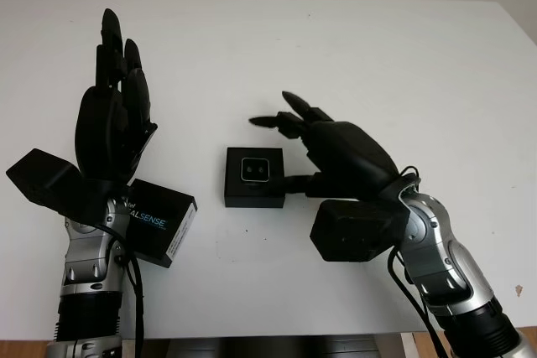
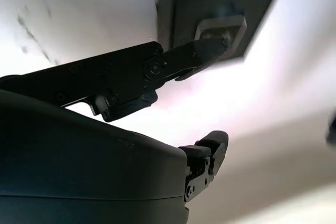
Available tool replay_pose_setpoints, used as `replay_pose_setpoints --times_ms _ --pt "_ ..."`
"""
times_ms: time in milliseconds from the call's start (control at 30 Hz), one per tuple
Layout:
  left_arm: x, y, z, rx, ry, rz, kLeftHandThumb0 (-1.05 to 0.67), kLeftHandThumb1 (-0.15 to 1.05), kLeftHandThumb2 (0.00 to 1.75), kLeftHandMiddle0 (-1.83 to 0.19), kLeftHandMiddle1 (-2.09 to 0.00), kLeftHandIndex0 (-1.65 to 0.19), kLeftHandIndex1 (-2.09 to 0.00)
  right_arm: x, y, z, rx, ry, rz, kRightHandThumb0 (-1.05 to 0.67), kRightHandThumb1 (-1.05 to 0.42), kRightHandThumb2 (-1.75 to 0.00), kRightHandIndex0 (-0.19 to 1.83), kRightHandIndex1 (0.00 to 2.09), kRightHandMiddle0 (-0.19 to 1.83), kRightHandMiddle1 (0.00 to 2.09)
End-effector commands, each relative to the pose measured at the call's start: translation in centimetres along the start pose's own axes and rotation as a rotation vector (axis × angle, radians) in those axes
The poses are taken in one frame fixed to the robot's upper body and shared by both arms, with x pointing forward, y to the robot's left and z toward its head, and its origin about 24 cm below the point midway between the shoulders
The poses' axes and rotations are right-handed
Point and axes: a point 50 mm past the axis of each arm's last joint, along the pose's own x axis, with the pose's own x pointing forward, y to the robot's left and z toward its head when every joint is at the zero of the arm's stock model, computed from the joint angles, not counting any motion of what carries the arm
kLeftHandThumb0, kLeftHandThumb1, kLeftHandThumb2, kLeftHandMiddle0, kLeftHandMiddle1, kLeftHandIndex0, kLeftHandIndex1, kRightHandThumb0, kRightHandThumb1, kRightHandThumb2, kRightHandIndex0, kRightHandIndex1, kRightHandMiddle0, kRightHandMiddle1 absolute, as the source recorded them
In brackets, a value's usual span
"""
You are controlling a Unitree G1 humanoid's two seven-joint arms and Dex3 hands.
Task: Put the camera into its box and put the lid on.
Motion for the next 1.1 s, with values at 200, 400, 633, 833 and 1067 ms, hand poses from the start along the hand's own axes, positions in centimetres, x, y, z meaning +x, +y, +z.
replay_pose_setpoints --times_ms 200,400,633,833,1067 --pt "-0.3 0.2 0.0 0.006 -0.004 0.008 -0.78 1.05 0.57 0.19 0.00 0.19 0.00 1.5 -2.0 -0.2 0.023 0.007 -0.174 -0.55 -1.02 -0.06 0.38 0.17 0.14 0.90" --pt "-0.3 0.2 0.1 0.007 -0.001 0.010 -0.78 1.05 0.57 0.19 0.00 0.19 0.00 1.6 -1.6 -0.1 0.091 -0.023 -0.171 -0.56 -1.04 -0.06 0.41 0.19 0.10 0.98" --pt "-0.6 0.7 1.0 0.042 -0.013 -0.008 -0.79 1.05 0.55 0.19 0.00 0.19 0.00 1.1 0.2 -0.9 0.348 -0.020 -0.106 -0.58 -1.05 -0.21 0.31 0.14 0.00 0.91" --pt "-1.0 2.4 3.9 0.213 -0.026 -0.139 -0.82 1.05 0.51 0.19 0.00 0.19 0.00 0.9 0.5 -2.0 0.560 0.057 -0.105 -0.62 -1.05 -0.31 0.30 0.11 0.01 0.78" --pt "-0.7 5.5 8.8 0.417 0.078 -0.388 -0.79 1.05 0.23 0.18 -0.04 0.16 -0.03 0.8 -0.4 -3.2 0.770 0.094 -0.143 -0.61 -1.05 -0.34 0.32 0.12 -0.03 0.82"
